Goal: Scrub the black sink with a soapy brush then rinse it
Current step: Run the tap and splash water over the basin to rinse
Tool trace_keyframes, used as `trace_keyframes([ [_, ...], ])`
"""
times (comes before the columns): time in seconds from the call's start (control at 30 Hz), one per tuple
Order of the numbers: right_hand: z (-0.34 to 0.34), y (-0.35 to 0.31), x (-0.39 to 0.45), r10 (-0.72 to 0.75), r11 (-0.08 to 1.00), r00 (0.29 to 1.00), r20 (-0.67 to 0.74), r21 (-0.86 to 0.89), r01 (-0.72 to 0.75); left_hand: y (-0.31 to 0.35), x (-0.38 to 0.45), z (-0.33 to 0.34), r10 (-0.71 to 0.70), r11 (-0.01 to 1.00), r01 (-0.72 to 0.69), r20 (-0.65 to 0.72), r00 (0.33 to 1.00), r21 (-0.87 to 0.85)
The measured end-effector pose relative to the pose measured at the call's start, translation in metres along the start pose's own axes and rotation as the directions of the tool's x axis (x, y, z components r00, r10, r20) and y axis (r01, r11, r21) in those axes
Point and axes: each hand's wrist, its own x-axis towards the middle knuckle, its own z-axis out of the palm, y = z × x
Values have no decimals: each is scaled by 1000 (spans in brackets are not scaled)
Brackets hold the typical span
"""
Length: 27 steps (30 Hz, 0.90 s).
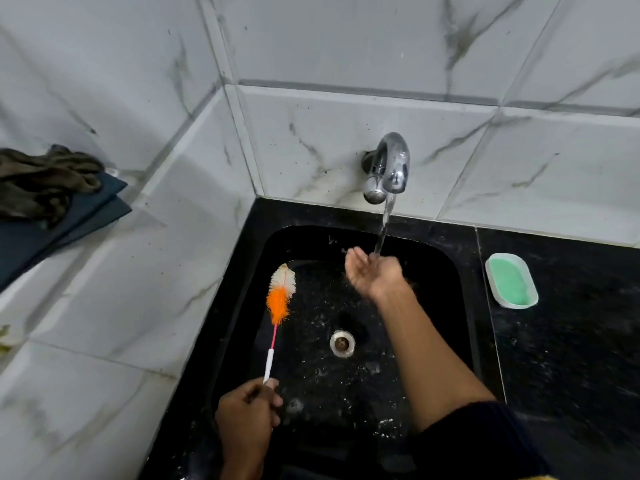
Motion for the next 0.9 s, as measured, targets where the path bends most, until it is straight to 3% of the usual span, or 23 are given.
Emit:
trace_keyframes([
  [0.27,-19,36,21,84,996,978,-189,1,-85,4,-4,-7,30,999,-30,-21,999,13],
  [0.47,33,29,23,45,997,988,149,-71,-35,-9,-6,-19,-13,1000,14,-39,999,16],
  [0.57,32,26,21,22,999,979,202,-32,-16,-14,-8,-23,-20,1000,21,-36,999,17],
  [0.77,-19,39,23,72,990,993,-94,124,-61,-17,-10,-23,-18,1000,19,-37,999,20],
  [0.9,-37,47,25,90,990,983,-161,126,-70,-19,-10,-21,-21,1000,22,-35,999,9],
])
